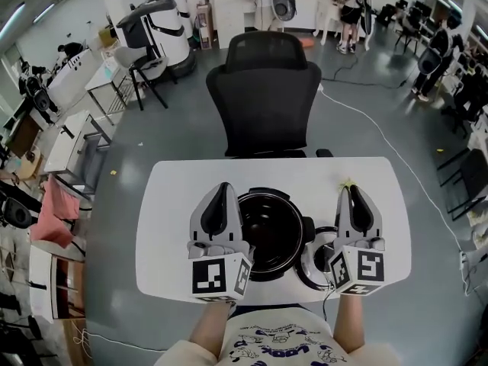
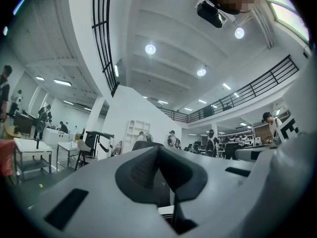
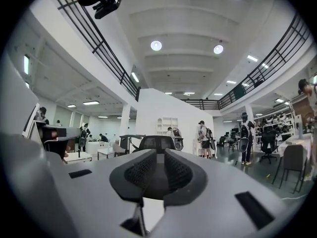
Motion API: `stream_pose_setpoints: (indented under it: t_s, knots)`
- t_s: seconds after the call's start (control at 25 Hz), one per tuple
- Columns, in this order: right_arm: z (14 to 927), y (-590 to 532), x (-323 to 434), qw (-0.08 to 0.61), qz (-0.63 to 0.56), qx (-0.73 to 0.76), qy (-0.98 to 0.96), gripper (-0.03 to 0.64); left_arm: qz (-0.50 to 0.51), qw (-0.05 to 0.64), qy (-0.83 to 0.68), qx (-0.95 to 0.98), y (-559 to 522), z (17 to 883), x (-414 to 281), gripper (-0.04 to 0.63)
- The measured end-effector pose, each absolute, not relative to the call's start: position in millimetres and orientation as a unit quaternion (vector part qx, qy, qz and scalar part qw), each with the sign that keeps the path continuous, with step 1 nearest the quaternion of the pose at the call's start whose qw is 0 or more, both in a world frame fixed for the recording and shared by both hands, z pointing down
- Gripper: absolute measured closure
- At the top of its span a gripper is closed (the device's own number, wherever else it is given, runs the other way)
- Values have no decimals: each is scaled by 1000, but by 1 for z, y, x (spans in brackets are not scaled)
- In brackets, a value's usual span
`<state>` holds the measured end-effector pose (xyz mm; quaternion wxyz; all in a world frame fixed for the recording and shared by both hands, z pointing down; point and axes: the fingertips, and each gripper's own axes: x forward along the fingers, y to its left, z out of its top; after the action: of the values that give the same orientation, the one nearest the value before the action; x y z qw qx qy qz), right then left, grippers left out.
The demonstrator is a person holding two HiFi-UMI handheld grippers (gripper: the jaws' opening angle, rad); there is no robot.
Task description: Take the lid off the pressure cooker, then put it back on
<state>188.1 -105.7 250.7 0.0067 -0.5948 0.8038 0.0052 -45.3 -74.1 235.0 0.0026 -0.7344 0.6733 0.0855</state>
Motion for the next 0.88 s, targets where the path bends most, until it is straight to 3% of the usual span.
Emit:
stream_pose_setpoints:
  t_s: [0.12,0.88]
  knots:
    - [245,-102,189,17,9,-601,799,604,82,4,671,-737,-74,235,-44,581]
    - [260,-106,201,-2,-6,-607,795,604,78,-9,663,-745,-82,243,-28,581]
